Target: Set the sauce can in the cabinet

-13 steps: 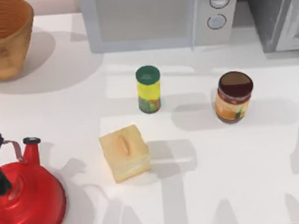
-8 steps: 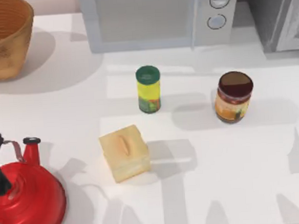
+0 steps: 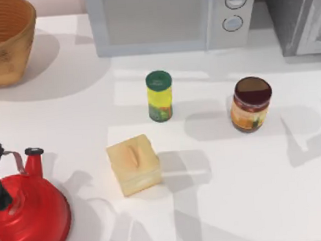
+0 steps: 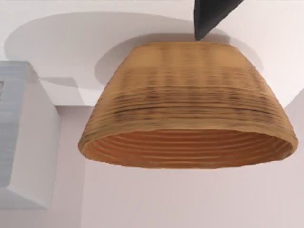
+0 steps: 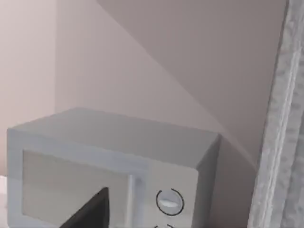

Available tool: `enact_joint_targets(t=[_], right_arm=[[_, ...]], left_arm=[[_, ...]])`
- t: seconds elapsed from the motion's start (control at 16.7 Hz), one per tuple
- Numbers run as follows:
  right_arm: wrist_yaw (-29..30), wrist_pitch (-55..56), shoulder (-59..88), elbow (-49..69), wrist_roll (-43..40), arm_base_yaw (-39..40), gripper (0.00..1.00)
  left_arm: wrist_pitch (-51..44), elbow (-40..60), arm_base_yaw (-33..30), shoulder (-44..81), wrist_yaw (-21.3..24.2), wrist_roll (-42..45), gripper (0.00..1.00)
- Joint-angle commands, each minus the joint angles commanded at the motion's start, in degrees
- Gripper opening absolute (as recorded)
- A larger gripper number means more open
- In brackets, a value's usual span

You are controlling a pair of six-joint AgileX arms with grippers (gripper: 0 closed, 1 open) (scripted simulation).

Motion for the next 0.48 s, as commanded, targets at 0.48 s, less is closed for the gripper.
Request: enact_joint_targets(t=[0.48], right_arm=[[-17.8,16.9,25.5,14.6,-2.4,-2.2,1.00]], left_arm=[[0.0,0.0,0.0,0.0,0.0,0.0,1.00]])
